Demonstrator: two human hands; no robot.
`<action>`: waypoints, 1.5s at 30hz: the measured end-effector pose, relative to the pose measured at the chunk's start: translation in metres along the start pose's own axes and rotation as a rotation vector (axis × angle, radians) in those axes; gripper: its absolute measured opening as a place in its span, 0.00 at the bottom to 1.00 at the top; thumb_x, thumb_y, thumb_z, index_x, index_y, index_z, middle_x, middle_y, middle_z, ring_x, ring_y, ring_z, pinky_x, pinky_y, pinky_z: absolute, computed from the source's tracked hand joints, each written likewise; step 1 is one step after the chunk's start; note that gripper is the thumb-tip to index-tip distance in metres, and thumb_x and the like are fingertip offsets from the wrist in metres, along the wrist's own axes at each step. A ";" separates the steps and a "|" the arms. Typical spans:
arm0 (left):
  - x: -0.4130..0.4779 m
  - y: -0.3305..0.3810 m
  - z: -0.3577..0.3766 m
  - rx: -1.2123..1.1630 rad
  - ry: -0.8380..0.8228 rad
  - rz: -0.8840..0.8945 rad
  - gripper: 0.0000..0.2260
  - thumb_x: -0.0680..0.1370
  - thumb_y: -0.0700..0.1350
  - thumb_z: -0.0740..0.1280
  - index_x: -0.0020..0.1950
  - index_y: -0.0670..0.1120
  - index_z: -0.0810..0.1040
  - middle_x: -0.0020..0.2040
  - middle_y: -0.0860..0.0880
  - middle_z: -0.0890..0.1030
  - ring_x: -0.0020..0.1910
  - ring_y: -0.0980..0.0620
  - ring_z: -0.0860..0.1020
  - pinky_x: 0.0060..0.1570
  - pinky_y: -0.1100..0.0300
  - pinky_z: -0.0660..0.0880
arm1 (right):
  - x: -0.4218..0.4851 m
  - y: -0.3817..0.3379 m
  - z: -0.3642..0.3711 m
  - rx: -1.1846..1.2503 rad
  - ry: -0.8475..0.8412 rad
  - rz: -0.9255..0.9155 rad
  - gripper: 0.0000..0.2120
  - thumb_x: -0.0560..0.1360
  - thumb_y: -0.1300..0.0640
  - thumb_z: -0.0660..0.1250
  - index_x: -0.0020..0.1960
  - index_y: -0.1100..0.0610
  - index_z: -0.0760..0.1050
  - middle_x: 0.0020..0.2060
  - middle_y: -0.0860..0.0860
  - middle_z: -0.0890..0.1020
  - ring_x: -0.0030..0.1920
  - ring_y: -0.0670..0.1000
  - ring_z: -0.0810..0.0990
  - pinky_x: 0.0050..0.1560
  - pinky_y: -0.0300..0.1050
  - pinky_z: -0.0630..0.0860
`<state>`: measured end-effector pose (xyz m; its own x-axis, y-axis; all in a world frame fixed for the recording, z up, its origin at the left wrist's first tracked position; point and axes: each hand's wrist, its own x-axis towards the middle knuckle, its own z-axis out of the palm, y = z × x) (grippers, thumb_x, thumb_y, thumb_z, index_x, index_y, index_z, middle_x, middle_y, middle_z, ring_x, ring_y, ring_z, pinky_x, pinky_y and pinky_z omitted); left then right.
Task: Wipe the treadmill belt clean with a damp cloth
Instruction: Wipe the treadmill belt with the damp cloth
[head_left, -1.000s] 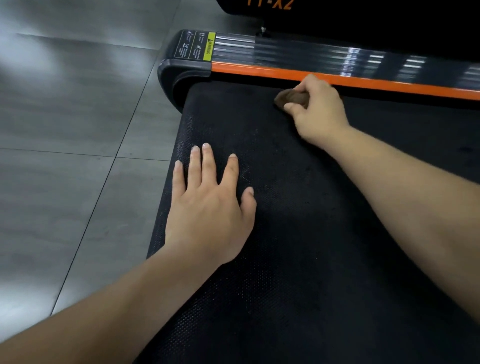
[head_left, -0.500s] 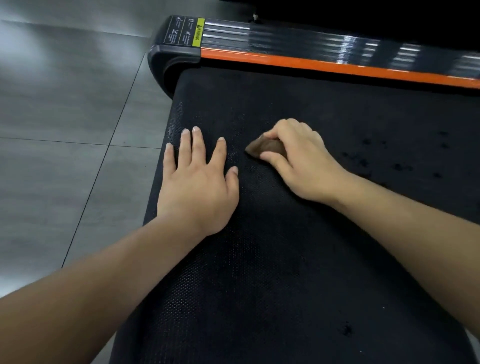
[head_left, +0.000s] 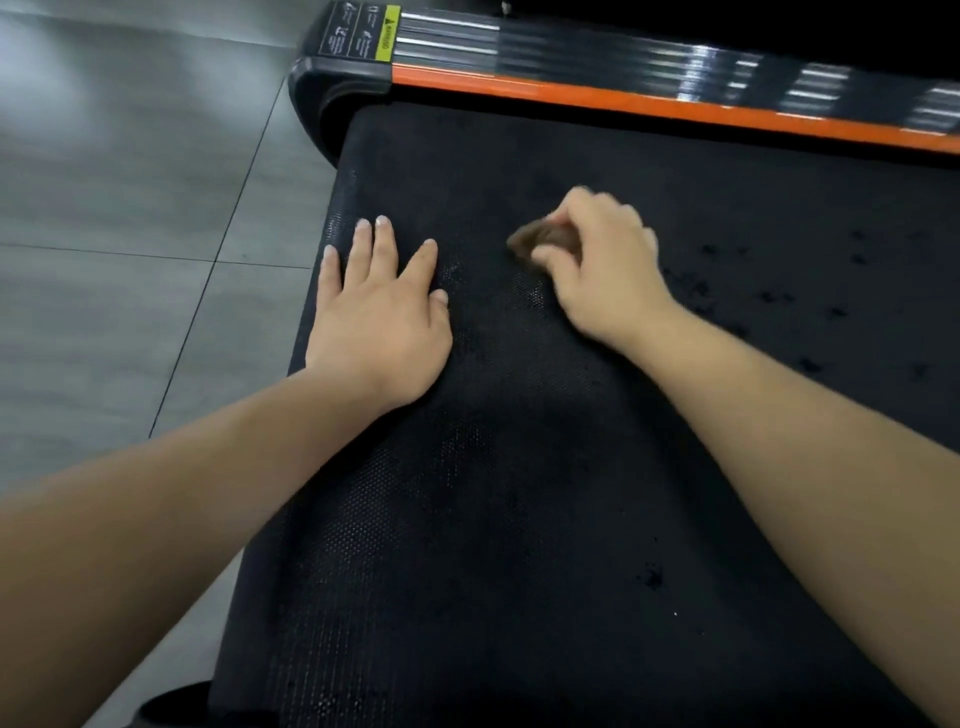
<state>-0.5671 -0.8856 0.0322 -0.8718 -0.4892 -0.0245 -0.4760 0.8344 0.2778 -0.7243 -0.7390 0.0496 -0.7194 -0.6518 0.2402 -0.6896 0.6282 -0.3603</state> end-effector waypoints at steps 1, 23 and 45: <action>0.000 -0.001 0.000 0.003 -0.004 0.000 0.26 0.85 0.53 0.50 0.83 0.51 0.54 0.83 0.41 0.46 0.82 0.45 0.41 0.79 0.44 0.39 | 0.007 -0.003 0.002 -0.002 0.032 0.087 0.09 0.79 0.49 0.66 0.56 0.52 0.71 0.53 0.50 0.75 0.56 0.56 0.73 0.55 0.53 0.65; -0.039 -0.015 -0.003 -0.155 0.027 0.134 0.22 0.84 0.46 0.55 0.80 0.50 0.63 0.83 0.45 0.54 0.82 0.46 0.46 0.79 0.49 0.40 | -0.073 -0.015 -0.008 -0.024 -0.038 -0.024 0.10 0.78 0.47 0.63 0.55 0.52 0.73 0.52 0.51 0.75 0.54 0.57 0.73 0.56 0.55 0.67; -0.041 -0.011 0.000 0.007 0.013 0.139 0.23 0.85 0.52 0.51 0.81 0.49 0.59 0.83 0.42 0.52 0.82 0.43 0.46 0.79 0.42 0.43 | -0.178 -0.048 -0.034 0.163 -0.323 -0.367 0.08 0.75 0.47 0.66 0.53 0.47 0.73 0.47 0.43 0.71 0.49 0.47 0.69 0.47 0.48 0.61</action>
<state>-0.5257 -0.8745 0.0307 -0.9278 -0.3723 0.0257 -0.3520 0.8960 0.2707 -0.5662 -0.6383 0.0547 -0.3516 -0.9313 0.0955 -0.8514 0.2756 -0.4463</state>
